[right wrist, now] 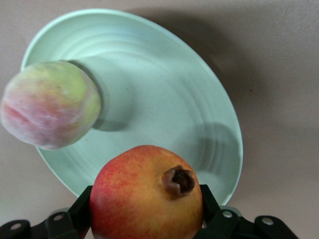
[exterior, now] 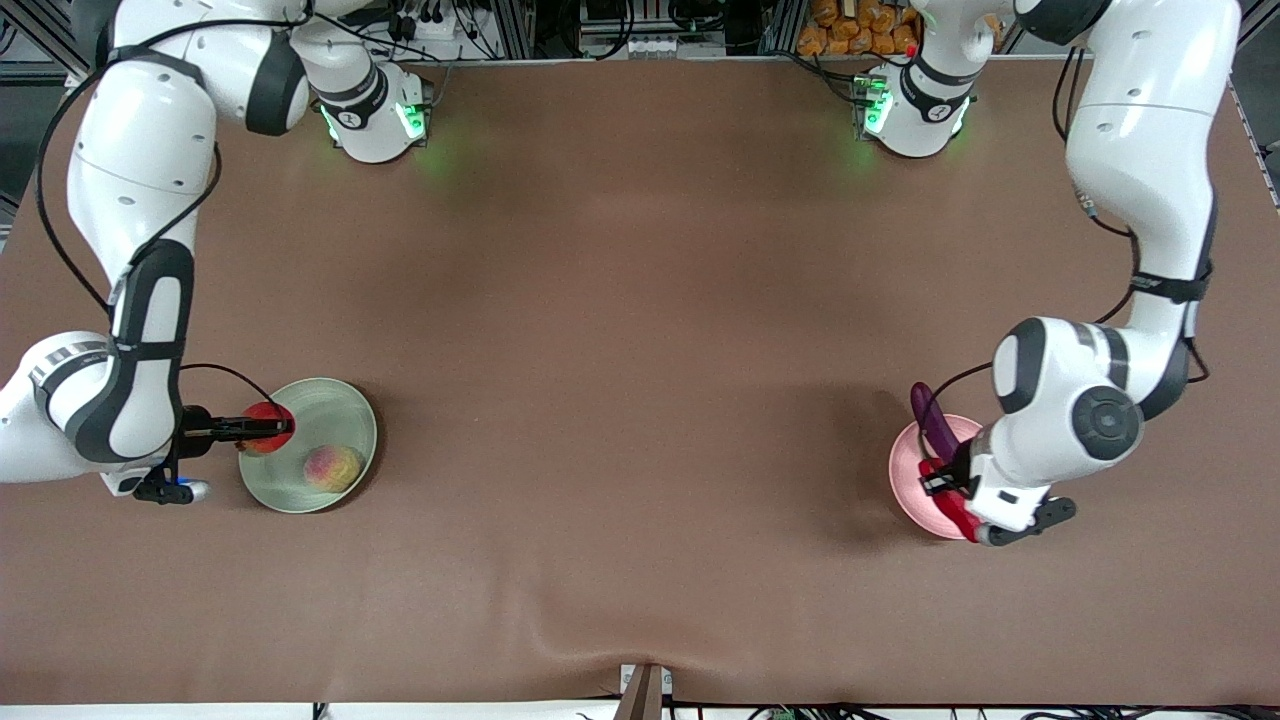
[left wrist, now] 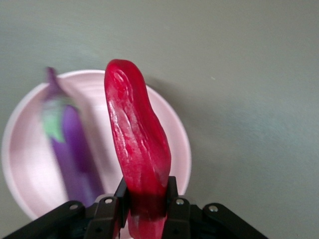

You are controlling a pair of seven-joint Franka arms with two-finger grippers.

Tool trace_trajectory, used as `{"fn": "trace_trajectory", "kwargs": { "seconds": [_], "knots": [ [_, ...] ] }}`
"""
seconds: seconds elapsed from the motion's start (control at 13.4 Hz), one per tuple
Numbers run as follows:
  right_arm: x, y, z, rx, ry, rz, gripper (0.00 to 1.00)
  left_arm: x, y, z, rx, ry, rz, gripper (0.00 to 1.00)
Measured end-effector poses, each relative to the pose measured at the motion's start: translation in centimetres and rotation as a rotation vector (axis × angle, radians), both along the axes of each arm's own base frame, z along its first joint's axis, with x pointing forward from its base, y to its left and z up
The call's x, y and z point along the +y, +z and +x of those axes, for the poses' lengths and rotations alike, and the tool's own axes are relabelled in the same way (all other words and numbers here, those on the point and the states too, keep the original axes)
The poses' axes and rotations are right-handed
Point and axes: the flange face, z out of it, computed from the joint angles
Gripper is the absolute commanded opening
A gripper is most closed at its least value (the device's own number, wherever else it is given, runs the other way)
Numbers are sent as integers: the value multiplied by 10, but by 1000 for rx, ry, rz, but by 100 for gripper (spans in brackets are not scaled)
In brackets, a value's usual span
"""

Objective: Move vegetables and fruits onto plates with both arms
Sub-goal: 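Place the pepper on the pink plate while the right gripper places the apple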

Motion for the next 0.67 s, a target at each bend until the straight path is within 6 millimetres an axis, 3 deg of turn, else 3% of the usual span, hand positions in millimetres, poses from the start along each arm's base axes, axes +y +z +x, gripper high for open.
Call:
{"fn": "trace_trajectory", "kwargs": {
  "seconds": [0.07,0.15,0.45,0.6,0.67],
  "knots": [
    [1,-1,1,-3,5,10,100,-4,-8,-1,1,-12,7,93],
    [5,2,5,-11,14,12,100,-3,-12,-1,4,-15,15,100],
    [32,50,30,-73,48,-39,100,26,-13,4,2,21,24,100],
    [37,94,36,-97,75,-110,100,37,3,11,-28,30,24,100],
    [41,117,31,-78,86,-127,100,37,21,14,-55,30,21,100]
  ]
}}
